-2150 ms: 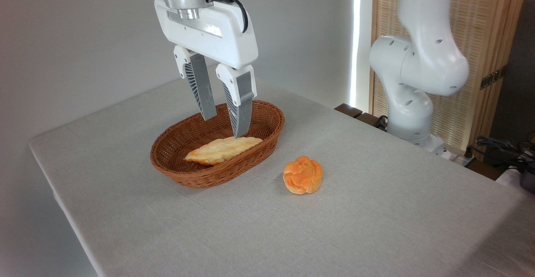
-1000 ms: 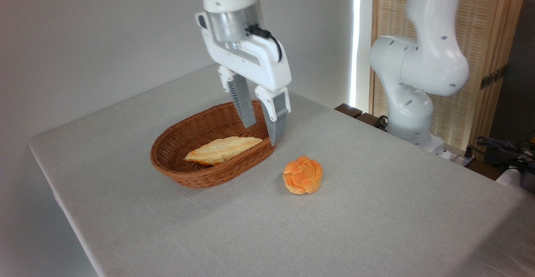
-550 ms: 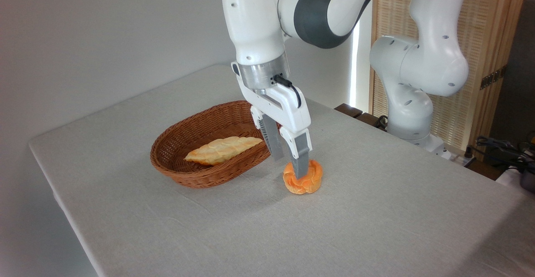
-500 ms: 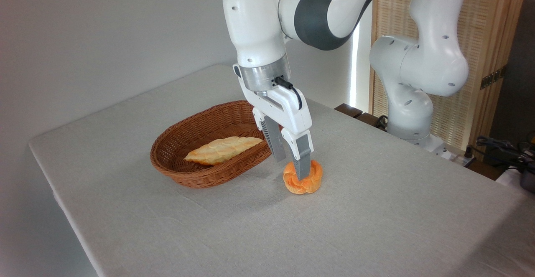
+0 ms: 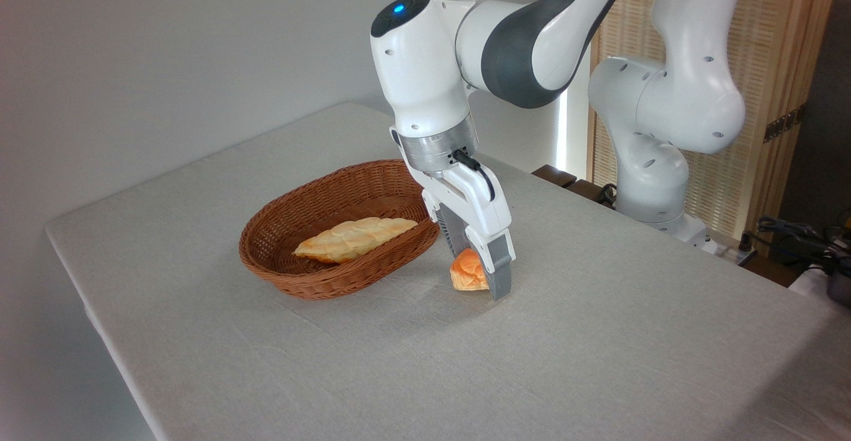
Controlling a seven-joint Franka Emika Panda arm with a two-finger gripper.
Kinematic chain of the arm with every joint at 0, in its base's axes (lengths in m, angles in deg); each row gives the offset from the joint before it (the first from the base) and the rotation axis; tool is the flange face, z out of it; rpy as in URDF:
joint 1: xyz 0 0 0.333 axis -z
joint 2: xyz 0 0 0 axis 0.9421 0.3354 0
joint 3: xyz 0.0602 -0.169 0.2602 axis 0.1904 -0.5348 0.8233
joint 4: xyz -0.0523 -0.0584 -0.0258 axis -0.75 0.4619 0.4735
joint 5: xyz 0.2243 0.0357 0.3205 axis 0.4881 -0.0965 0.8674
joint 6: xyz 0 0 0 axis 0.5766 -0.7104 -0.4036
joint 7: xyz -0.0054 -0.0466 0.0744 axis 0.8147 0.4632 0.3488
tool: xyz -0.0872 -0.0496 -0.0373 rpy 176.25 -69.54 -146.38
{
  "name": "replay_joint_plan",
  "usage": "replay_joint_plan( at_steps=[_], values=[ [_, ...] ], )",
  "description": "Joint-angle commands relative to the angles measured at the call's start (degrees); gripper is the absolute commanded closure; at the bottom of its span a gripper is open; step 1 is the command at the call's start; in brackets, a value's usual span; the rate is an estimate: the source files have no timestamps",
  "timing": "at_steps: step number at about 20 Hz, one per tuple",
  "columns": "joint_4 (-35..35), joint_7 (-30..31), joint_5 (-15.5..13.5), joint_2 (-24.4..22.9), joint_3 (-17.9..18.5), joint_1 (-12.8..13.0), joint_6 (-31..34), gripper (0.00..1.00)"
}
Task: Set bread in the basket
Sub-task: 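Lower the gripper onto the orange bun and close on it, then lift the orange bun and carry it over the wicker basket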
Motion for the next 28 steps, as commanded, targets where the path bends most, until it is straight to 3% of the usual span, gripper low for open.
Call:
replay_joint_plan(
  at_steps=[1, 10, 14, 18, 22, 23, 24, 26, 28],
  values=[
    [-1.1, -2.7, 0.9, -0.8, 1.5, 0.6, -1.1, 0.68],
    [-0.8, -2.8, 0.9, -0.8, 1.5, 0.5, -0.2, 0.67],
    [5.0, -2.7, -0.4, -0.9, 2.2, 0.4, 5.8, 0.66],
    [13.2, -2.6, -9.1, -0.9, 2.2, 0.4, 14.5, 0.61],
    [15.0, -1.9, -18.3, -0.7, 1.5, 0.4, 14.8, 0.56],
    [15.0, -1.8, -20.6, -0.1, 1.2, 0.6, 14.4, 0.48],
    [15.0, -1.2, -22.2, 0.6, 0.4, 0.8, 14.2, 0.29],
    [15.0, 1.8, -23.4, 1.1, -2.6, 0.8, 13.3, 0.25],
    [15.0, 6.7, -24.3, 1.6, -6.3, 0.9, 12.0, 0.1]
  ],
)
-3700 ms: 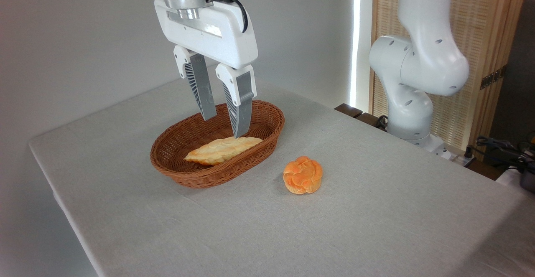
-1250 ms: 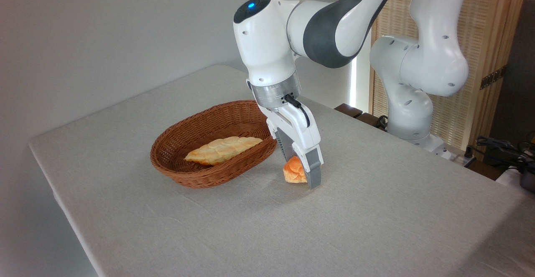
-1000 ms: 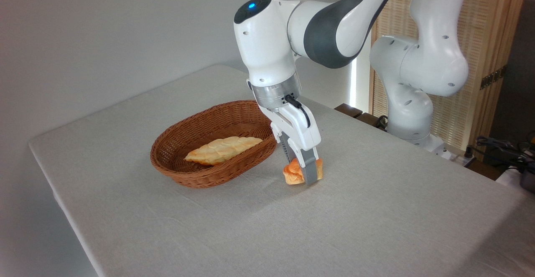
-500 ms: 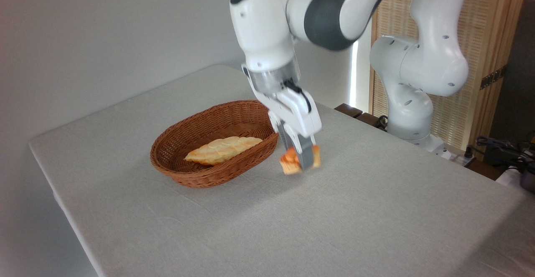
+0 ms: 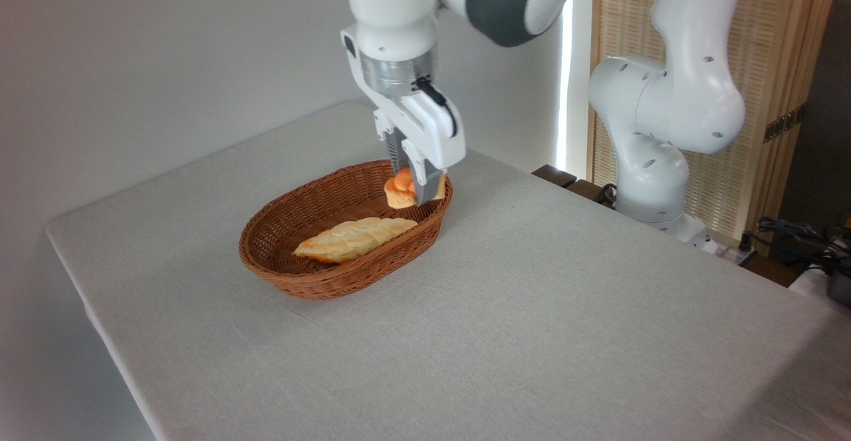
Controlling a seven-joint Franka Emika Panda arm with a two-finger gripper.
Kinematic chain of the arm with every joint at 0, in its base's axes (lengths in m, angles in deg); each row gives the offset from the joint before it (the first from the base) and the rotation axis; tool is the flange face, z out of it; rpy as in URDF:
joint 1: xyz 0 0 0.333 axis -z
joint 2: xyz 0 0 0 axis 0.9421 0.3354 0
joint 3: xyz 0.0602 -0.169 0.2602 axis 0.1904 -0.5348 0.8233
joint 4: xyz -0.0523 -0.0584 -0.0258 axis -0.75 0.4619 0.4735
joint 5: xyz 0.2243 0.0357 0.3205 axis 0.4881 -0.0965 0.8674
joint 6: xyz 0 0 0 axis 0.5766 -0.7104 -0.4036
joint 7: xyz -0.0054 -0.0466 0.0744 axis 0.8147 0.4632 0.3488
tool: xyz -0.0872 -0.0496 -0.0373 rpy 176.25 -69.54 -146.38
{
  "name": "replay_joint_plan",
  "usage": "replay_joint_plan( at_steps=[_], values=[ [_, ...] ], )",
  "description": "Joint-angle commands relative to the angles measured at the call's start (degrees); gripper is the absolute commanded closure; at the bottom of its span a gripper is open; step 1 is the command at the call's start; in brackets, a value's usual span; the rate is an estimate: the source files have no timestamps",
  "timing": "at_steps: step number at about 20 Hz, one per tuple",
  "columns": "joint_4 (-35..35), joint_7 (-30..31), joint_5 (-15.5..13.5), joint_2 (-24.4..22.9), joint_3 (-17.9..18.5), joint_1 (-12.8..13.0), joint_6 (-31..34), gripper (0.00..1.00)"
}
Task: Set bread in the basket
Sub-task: 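Lift the orange bun and carry it over the wicker basket, then lower the bun into the basket beside the flat bread and release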
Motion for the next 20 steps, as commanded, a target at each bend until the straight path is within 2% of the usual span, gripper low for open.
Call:
replay_joint_plan(
  at_steps=[1, 4, 8, 15, 20],
  values=[
    [0.7, 8.8, -2.9, 1.4, -6.2, 0.5, -2.9, 0.0],
    [0.6, 11.8, -3.7, 3.1, -9.4, 0.5, -4.8, 0.0],
    [0.5, 16.4, -4.4, 3.9, -10.7, 0.5, -4.8, 0.0],
    [0.7, 16.0, -3.7, 3.8, -10.6, 0.5, -4.8, 0.0],
    [0.7, 13.3, -3.5, 3.8, -10.6, 0.5, -4.7, 0.0]
  ],
)
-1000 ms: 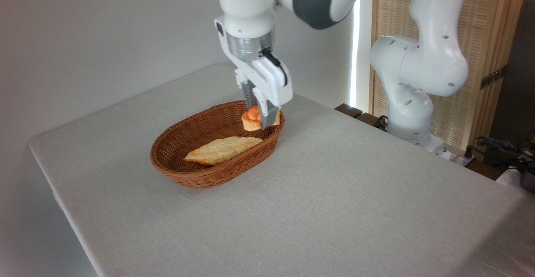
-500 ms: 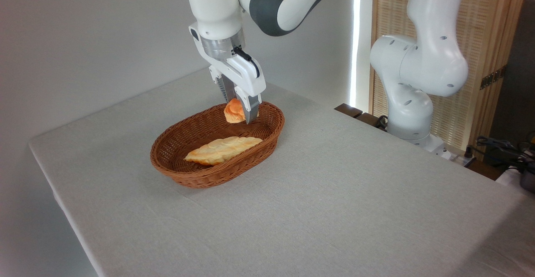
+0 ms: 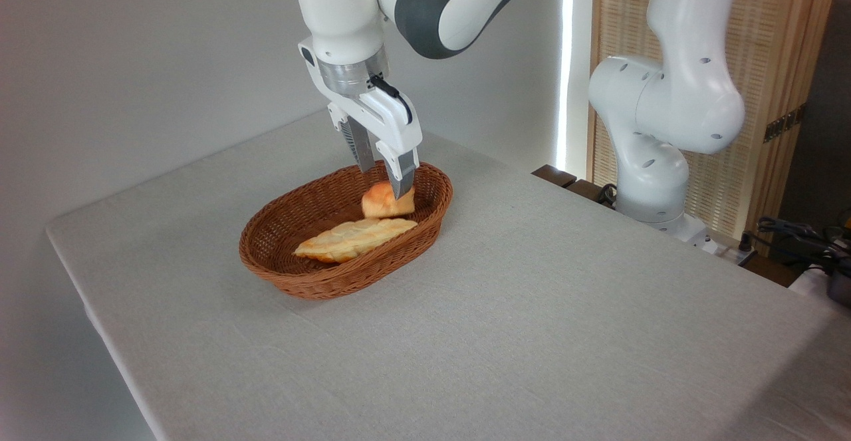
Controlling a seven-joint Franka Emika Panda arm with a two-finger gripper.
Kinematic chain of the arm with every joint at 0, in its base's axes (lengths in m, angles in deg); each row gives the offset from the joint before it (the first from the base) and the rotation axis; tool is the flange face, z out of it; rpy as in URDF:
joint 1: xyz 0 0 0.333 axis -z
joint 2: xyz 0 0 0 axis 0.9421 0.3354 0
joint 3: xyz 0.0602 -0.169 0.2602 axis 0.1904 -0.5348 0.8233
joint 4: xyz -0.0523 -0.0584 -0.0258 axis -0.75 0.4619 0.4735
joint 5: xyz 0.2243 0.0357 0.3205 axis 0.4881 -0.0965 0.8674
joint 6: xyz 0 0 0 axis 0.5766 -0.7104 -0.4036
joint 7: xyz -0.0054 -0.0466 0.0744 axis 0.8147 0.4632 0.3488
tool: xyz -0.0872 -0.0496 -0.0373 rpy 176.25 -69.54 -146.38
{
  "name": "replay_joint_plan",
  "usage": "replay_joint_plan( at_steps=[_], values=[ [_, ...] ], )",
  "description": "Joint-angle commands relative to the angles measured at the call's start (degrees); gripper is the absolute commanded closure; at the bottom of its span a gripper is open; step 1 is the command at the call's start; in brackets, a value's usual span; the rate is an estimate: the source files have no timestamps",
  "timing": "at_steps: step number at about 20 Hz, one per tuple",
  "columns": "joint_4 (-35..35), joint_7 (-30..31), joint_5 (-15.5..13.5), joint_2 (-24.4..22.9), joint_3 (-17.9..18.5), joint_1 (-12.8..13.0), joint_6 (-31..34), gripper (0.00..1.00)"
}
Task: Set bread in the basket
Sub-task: 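Lower the bun into the basket beside the flat bread and release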
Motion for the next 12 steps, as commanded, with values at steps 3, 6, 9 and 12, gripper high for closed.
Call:
replay_joint_plan(
  at_steps=[3, 6, 9, 12],
  values=[
    [0.5, -5.9, 0.2, -0.2, 0.3, 0.1, 0.0, 0.0],
    [2.9, -8.0, 4.2, -0.4, 0.3, -0.3, 0.6, 0.0],
    [8.4, -7.8, 8.8, 0.3, 0.7, -1.3, 0.7, 0.0],
    [15.5, -7.9, 12.5, 2.8, 0.8, -4.6, 4.2, 0.0]
  ],
)
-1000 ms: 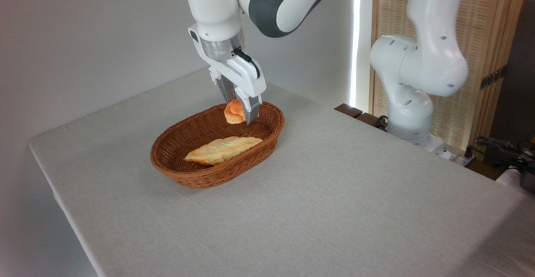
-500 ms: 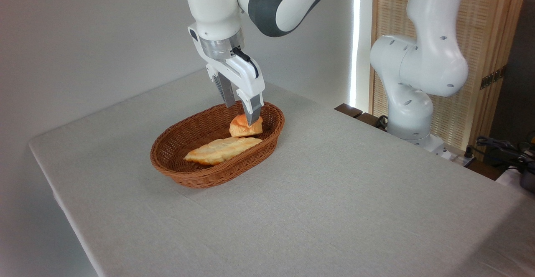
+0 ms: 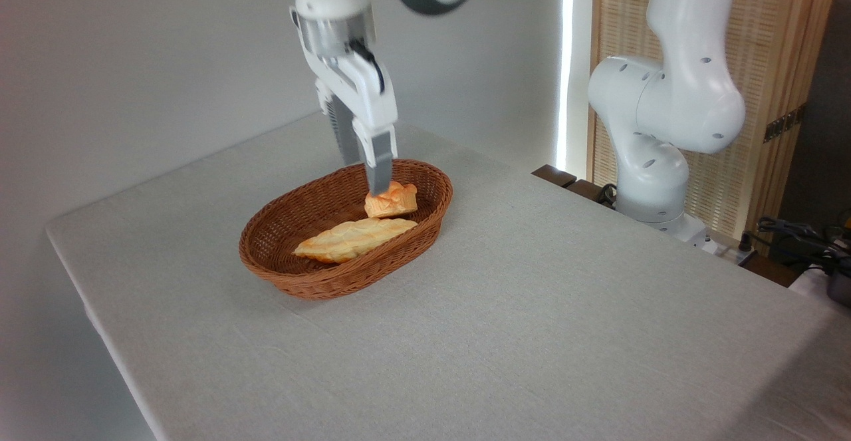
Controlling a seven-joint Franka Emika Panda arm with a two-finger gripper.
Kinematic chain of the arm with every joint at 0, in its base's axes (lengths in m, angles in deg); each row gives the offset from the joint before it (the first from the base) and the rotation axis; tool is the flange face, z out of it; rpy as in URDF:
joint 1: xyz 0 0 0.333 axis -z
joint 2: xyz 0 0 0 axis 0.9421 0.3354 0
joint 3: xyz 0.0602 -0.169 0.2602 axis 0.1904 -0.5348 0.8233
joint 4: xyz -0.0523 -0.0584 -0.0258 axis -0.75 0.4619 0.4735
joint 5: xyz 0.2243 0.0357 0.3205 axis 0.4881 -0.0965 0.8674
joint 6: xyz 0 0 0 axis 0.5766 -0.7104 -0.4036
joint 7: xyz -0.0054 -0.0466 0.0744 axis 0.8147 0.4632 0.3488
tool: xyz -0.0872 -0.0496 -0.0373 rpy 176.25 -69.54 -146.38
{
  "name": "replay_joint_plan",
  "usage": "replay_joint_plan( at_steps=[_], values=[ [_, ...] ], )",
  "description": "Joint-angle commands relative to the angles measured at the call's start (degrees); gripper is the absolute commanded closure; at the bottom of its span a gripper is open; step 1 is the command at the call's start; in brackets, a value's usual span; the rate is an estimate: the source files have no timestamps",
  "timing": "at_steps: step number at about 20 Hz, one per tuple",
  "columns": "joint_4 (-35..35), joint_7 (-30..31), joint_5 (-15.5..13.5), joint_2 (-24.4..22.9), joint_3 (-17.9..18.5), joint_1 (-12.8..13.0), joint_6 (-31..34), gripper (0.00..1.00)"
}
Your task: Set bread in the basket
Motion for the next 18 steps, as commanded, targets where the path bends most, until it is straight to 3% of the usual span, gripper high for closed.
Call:
replay_joint_plan(
  at_steps=[1, 4, 6, 11, 18],
  values=[
    [10.3, -1.1, 3.7, 3.9, 0.3, -4.1, 6.1, 0.0],
    [17.9, -1.3, 4.4, 6.9, 0.5, -8.4, 9.5, 0.0],
    [23.8, -1.4, 4.4, 9.9, 1.5, -9.6, 15.0, 0.0],
    [29.3, -3.6, 4.4, 12.1, 6.9, -9.1, 18.2, 0.0],
    [29.4, -1.8, 5.7, 12.1, 8.5, -6.1, 18.2, 0.0]
  ],
)
